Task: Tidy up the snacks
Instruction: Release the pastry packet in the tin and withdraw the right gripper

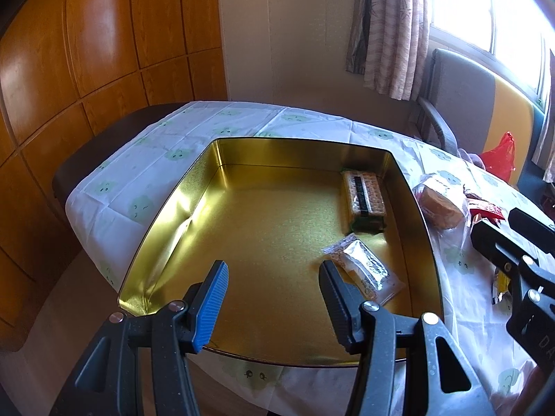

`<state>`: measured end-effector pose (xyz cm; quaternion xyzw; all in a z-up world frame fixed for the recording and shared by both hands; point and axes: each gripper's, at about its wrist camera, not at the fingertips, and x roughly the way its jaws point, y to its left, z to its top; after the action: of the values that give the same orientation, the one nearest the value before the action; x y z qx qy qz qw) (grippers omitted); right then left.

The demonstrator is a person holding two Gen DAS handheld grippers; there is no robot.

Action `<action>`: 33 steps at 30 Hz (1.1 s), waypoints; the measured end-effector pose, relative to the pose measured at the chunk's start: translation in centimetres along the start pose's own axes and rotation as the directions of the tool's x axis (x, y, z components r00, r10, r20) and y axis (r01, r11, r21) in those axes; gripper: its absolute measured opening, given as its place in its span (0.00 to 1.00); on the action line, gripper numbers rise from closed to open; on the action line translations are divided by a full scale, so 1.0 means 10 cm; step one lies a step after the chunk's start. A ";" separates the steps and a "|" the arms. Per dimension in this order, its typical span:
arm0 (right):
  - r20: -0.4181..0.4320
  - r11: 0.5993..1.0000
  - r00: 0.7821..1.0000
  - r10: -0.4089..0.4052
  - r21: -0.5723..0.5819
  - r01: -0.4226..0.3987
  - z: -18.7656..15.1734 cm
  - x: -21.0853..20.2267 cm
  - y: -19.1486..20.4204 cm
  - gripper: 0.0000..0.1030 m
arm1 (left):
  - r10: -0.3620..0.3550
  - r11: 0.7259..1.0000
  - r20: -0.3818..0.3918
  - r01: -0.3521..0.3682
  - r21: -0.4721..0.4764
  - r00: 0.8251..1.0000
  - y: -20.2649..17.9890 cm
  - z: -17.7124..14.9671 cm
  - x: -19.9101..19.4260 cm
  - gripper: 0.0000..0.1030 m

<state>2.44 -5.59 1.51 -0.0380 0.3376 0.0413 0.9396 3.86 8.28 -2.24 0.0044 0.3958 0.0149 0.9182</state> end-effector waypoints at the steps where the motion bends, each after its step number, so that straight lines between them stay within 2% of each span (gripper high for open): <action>1: 0.002 1.000 1.000 -0.002 0.002 0.002 0.00 -0.01 -0.01 0.63 | 0.000 1.000 0.001 0.000 0.003 1.000 -0.01 0.00 -0.01 0.54; 33: 0.010 0.998 1.000 -0.028 0.059 0.027 -0.09 -0.08 -0.36 0.64 | -0.027 0.994 0.010 0.026 0.110 1.000 -0.39 0.02 -0.11 0.54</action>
<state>1.63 -9.28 1.49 -0.0145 0.3331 0.0186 0.9426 3.38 4.31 -1.39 0.0497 0.3907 -0.0191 0.9190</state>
